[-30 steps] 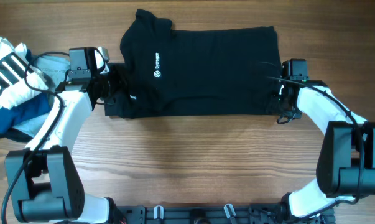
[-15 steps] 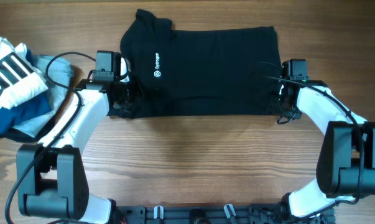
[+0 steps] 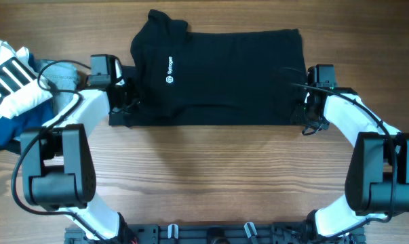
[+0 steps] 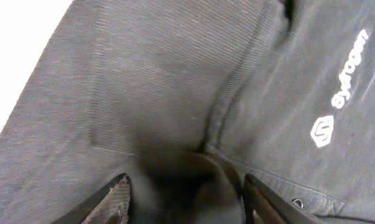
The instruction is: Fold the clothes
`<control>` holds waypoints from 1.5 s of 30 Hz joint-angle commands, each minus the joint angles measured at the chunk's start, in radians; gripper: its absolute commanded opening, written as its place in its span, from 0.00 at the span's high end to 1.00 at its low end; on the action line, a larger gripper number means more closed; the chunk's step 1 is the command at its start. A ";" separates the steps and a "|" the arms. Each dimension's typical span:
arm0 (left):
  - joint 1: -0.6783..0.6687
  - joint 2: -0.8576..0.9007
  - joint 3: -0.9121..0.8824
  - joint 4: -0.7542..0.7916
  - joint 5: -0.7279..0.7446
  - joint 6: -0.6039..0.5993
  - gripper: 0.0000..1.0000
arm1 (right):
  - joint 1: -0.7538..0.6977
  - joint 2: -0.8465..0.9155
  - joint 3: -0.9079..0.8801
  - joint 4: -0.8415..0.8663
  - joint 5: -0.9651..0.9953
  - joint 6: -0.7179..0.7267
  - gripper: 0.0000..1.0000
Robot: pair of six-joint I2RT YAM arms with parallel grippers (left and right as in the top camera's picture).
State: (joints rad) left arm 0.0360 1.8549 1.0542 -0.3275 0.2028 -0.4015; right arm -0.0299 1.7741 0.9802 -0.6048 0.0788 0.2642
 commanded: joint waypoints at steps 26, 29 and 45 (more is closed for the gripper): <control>-0.479 -0.032 0.043 -0.223 -0.396 0.189 0.28 | -0.003 0.005 -0.029 -0.036 0.002 -0.002 0.61; -0.479 -0.033 0.043 -0.173 -0.406 0.189 0.65 | -0.003 0.005 -0.029 -0.036 0.002 -0.002 0.60; -0.435 -0.027 0.201 -0.076 -0.245 0.156 0.16 | -0.003 0.005 -0.029 -0.036 0.002 -0.002 0.60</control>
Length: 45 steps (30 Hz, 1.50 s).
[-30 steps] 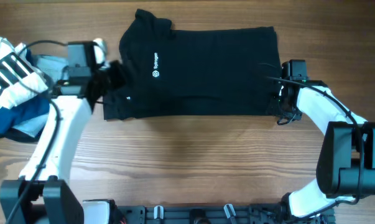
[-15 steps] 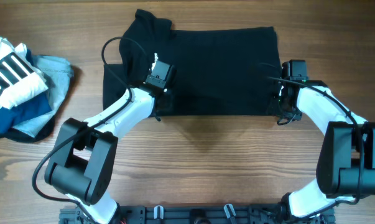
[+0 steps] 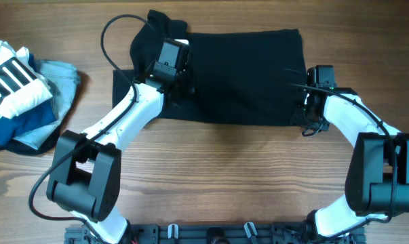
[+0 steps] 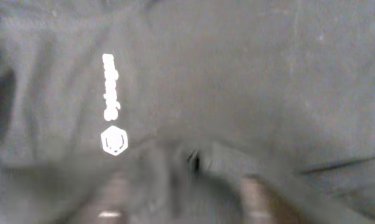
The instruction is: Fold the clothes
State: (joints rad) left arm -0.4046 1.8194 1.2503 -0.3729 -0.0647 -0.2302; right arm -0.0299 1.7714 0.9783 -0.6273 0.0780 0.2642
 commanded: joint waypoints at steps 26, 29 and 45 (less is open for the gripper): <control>0.272 0.010 -0.158 -0.277 0.071 -0.114 0.96 | -0.003 0.007 -0.027 0.018 0.015 -0.002 0.60; 0.285 0.008 -0.158 -0.403 -0.144 -0.128 0.96 | -0.003 0.007 -0.027 -0.025 0.064 0.010 0.61; 0.397 0.005 -0.158 -0.591 -0.205 -0.196 0.96 | -0.018 -0.005 -0.027 -0.116 0.055 0.049 0.66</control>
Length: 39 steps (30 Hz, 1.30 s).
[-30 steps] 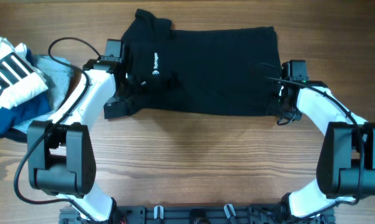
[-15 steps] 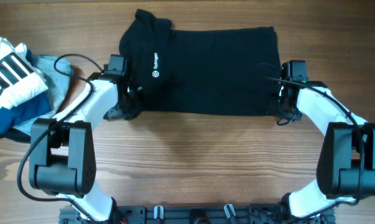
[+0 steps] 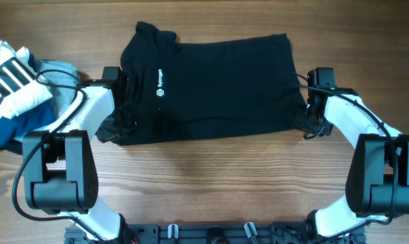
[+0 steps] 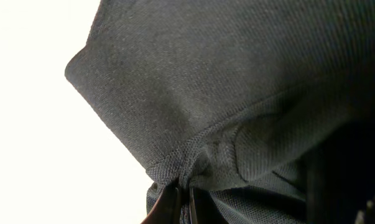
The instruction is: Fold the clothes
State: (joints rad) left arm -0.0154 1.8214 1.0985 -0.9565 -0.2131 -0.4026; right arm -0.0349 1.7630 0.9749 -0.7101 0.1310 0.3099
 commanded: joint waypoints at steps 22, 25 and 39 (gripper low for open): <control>0.005 -0.044 -0.006 0.024 0.041 -0.021 0.96 | -0.013 0.073 0.024 -0.071 -0.074 -0.119 0.64; 0.005 -0.044 -0.006 -0.077 0.041 -0.026 0.96 | -0.013 0.073 0.024 -0.188 -0.045 -0.080 0.64; 0.005 -0.301 0.045 -0.042 0.071 0.001 0.00 | -0.013 -0.274 0.029 -0.140 -0.114 -0.081 0.23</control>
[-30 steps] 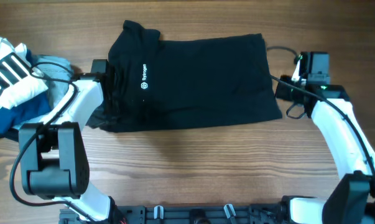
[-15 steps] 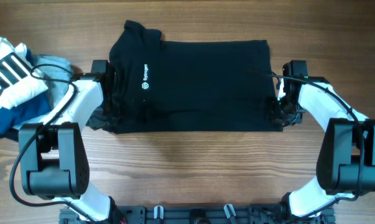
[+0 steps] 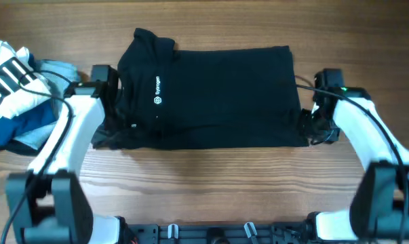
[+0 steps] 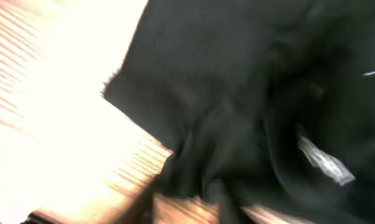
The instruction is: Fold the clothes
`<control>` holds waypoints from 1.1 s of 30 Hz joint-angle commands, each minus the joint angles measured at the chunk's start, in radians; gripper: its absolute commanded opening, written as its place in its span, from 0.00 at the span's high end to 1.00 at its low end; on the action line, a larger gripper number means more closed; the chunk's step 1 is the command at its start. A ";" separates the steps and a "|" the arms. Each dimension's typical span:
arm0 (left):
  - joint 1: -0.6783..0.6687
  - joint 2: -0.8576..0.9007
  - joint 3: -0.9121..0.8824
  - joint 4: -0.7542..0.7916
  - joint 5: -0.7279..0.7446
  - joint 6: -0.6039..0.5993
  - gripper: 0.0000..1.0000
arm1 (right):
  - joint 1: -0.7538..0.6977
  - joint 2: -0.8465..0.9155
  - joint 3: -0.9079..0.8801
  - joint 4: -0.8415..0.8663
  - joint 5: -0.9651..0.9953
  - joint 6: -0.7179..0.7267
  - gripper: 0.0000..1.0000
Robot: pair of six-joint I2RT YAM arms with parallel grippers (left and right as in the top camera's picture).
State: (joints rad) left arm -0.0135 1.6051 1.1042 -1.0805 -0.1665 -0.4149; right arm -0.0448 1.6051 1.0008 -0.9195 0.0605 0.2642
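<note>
A black shirt (image 3: pixel 218 88) with a small white logo (image 3: pixel 157 91) lies folded across the table, collar to the left. My left gripper (image 3: pixel 117 102) is at its left edge above the loose sleeve (image 3: pixel 106 135). The blurred left wrist view shows black cloth (image 4: pixel 249 93) just beyond my gripper (image 4: pixel 184 199), whose fingers (image 4: pixel 221 196) stand apart with bare wood between them. My right gripper (image 3: pixel 313 125) sits at the shirt's right lower edge, where the cloth bunches toward it; its fingers are hidden there.
A pile of other clothes (image 3: pixel 14 81), white, striped and blue, lies at the far left edge beside my left arm. Wooden table (image 3: pixel 204 183) runs in front of the shirt. The arm bases stand at the near edge.
The left gripper, then pinched on a fold of the sleeve, now has its fingers apart off the cloth. The shirt lies flatter, its bottom edge nearer the front, and the right gripper has shifted slightly right.
First the shirt lay with both grippers at its side edges. Then my left arm reached over the chest by the logo. Then it was back at the left edge, pinching the sleeve on a skewed shirt. Now the shirt is squared and the sleeve released.
</note>
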 commanded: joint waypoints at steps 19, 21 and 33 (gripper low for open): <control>0.023 0.672 0.605 0.959 0.254 0.380 0.24 | -0.003 -0.221 0.003 0.209 -0.185 -0.079 0.11; 0.024 0.710 0.605 0.978 0.257 0.370 0.27 | -0.003 -0.221 0.003 0.217 -0.185 -0.079 0.11; 0.024 0.807 0.605 0.900 0.366 0.370 0.75 | -0.003 -0.221 0.003 0.232 -0.185 -0.071 0.14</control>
State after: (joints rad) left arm 0.0032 2.3753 1.7004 -0.1616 0.1673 -0.0479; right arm -0.0448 1.3872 1.0012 -0.6933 -0.1055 0.1997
